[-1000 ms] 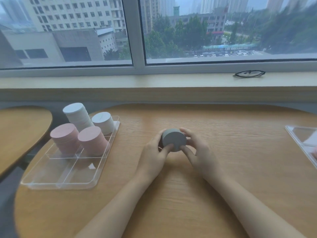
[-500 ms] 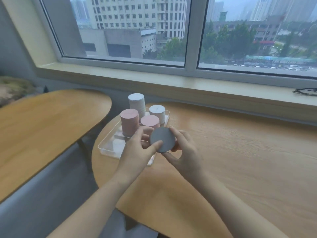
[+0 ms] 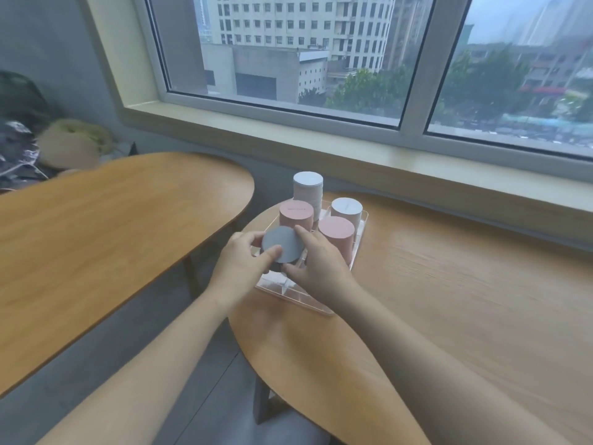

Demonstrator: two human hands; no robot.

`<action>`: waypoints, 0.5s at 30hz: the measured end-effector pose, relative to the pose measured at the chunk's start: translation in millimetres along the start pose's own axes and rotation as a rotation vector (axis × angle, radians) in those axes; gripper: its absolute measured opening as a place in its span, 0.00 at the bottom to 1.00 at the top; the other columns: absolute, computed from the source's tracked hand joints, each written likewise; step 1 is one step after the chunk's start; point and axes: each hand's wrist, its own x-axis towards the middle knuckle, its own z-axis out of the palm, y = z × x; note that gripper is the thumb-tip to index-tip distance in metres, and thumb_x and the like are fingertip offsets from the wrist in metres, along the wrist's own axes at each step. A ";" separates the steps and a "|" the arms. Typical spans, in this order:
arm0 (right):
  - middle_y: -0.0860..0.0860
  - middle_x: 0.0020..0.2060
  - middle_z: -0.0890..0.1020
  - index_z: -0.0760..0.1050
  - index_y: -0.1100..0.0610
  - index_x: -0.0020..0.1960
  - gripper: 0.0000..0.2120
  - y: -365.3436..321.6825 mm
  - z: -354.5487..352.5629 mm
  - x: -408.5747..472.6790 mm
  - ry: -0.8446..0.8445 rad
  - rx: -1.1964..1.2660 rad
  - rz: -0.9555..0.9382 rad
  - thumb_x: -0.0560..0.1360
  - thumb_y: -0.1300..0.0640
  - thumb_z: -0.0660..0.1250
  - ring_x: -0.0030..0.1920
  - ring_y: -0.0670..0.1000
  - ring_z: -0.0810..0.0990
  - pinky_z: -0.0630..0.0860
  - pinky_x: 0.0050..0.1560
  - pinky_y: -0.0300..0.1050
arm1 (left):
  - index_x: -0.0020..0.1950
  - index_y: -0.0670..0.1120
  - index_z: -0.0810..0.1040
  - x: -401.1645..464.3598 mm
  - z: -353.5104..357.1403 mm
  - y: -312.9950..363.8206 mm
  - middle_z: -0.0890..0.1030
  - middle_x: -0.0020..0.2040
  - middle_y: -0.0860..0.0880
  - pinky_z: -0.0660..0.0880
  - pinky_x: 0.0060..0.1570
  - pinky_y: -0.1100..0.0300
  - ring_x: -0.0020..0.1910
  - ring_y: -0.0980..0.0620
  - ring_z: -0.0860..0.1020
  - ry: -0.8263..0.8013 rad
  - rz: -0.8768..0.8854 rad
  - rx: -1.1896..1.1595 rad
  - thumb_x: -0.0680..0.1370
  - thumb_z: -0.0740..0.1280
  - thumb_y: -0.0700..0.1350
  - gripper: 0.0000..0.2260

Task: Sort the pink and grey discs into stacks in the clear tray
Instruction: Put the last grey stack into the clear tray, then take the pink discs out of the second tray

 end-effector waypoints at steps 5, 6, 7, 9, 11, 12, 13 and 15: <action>0.54 0.67 0.73 0.58 0.54 0.77 0.34 1.9 11.4 6.9 -0.115 -0.155 0.033 0.76 0.45 0.64 0.67 0.56 0.71 0.67 0.64 0.54 | 0.67 0.50 0.76 14.0 -1.9 -10.3 0.75 0.59 0.50 0.70 0.46 0.58 0.51 0.51 0.80 -0.047 0.025 0.265 0.78 0.69 0.53 0.19; 0.54 0.67 0.74 0.58 0.54 0.77 0.33 2.8 13.3 6.7 -0.127 -0.192 0.031 0.77 0.44 0.63 0.66 0.57 0.71 0.67 0.63 0.54 | 0.69 0.50 0.75 14.7 -2.5 -10.5 0.76 0.60 0.50 0.71 0.48 0.57 0.52 0.51 0.79 -0.047 0.043 0.301 0.78 0.70 0.53 0.20; 0.53 0.68 0.74 0.58 0.53 0.78 0.33 3.8 15.2 6.3 -0.139 -0.227 0.030 0.77 0.43 0.62 0.66 0.57 0.70 0.66 0.62 0.54 | 0.70 0.50 0.74 15.2 -3.2 -10.2 0.77 0.61 0.51 0.73 0.51 0.56 0.54 0.50 0.78 -0.049 0.057 0.332 0.78 0.70 0.52 0.21; 0.53 0.67 0.74 0.58 0.52 0.78 0.32 4.5 18.3 6.1 -0.160 -0.279 0.024 0.78 0.40 0.59 0.67 0.57 0.69 0.65 0.63 0.54 | 0.72 0.52 0.71 15.4 -4.5 -9.3 0.79 0.63 0.50 0.76 0.56 0.53 0.58 0.48 0.79 -0.082 0.060 0.407 0.78 0.70 0.51 0.23; 0.54 0.65 0.74 0.59 0.52 0.77 0.32 3.9 20.4 5.8 -0.171 -0.327 0.010 0.79 0.36 0.56 0.66 0.57 0.68 0.64 0.62 0.54 | 0.73 0.55 0.70 14.2 -4.3 -8.7 0.79 0.65 0.49 0.76 0.57 0.52 0.60 0.46 0.79 -0.132 0.054 0.524 0.80 0.68 0.52 0.22; 0.54 0.64 0.74 0.61 0.52 0.76 0.32 3.4 21.0 5.2 -0.176 -0.347 0.007 0.79 0.35 0.54 0.66 0.58 0.68 0.64 0.61 0.55 | 0.74 0.55 0.71 13.5 -3.9 -9.3 0.79 0.66 0.50 0.76 0.57 0.51 0.61 0.46 0.78 -0.146 0.059 0.571 0.80 0.66 0.53 0.21; 0.54 0.63 0.74 0.64 0.52 0.74 0.31 3.1 21.5 4.3 -0.183 -0.361 0.007 0.79 0.34 0.53 0.65 0.57 0.68 0.64 0.61 0.54 | 0.73 0.55 0.71 13.2 -3.0 -10.2 0.78 0.67 0.51 0.76 0.57 0.51 0.62 0.47 0.78 -0.154 0.065 0.602 0.81 0.65 0.54 0.20; 0.53 0.62 0.73 0.67 0.52 0.73 0.30 4.1 21.7 1.9 -0.197 -0.360 0.009 0.79 0.34 0.53 0.65 0.57 0.68 0.65 0.61 0.54 | 0.73 0.52 0.72 12.4 -1.5 -12.1 0.75 0.68 0.51 0.75 0.56 0.52 0.63 0.47 0.77 -0.164 0.070 0.631 0.82 0.63 0.54 0.20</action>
